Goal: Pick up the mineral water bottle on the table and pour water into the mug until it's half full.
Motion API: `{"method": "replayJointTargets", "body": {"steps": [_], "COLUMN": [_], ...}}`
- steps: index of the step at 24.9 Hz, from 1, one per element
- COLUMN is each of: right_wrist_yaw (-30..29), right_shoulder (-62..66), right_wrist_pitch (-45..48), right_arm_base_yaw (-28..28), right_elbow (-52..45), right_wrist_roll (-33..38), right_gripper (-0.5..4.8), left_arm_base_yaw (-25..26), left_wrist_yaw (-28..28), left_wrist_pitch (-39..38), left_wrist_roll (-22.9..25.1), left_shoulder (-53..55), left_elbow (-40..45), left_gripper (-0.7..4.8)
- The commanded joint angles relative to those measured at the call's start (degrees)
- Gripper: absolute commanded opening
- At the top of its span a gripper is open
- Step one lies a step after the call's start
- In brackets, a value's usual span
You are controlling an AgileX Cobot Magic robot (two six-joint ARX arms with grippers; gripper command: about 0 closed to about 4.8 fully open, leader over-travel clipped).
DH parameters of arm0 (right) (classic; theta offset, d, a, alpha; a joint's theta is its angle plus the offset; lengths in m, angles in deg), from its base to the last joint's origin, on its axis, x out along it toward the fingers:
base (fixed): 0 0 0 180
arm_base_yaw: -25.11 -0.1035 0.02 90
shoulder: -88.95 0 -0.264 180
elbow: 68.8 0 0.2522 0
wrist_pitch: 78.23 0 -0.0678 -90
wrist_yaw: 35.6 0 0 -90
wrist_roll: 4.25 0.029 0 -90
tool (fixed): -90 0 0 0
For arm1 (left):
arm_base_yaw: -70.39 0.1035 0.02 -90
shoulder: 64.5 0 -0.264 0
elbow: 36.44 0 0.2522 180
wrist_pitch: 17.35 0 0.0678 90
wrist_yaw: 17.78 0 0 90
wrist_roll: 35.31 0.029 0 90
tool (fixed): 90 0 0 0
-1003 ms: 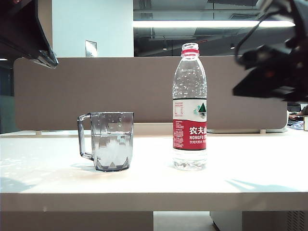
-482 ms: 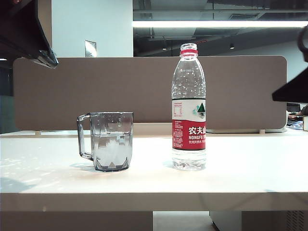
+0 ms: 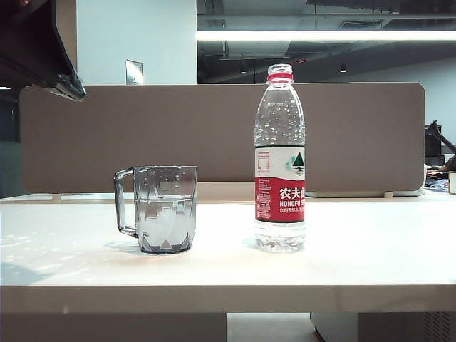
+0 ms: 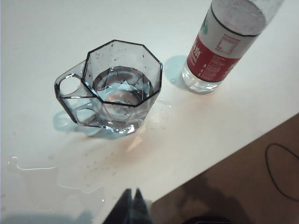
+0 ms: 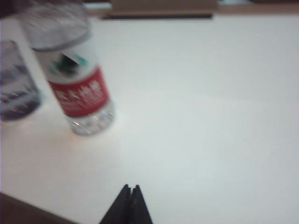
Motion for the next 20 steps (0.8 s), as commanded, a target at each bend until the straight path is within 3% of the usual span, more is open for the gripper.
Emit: {"method": "replayJointTargets", "body": {"steps": [1,4,9,20], "right_wrist_yaw": [0.17,1.64,7.08,7.52], "right_shoulder": [-6.05,-11.17,-11.54,-14.16], "right_wrist_pitch": [-11.15,-10.82,-11.47,-11.37], "right_arm_base_yaw": [3.98,7.08,7.41,9.88], "right_elbow": [-0.35,-0.33,-0.35,-0.42], "right_wrist_roll": [0.22,0.57,-0.26,-0.26], "right_gripper": [-0.06,-0.06,-0.06,-0.05], "left_arm_base_yaw": [0.07,0.07,0.07,0.07], "left_wrist_yaw": [0.17,0.17,0.17,0.15], "left_wrist_pitch": [0.46,0.52,0.52,0.61], "left_wrist_roll": [-0.15,-0.15,-0.15,-0.15], "left_shoulder": [-0.13,-0.13,-0.13,-0.15], "left_elbow": [-0.28,-0.28,-0.28,-0.28], "left_gripper": [-0.01,-0.01,-0.01,-0.01]}}
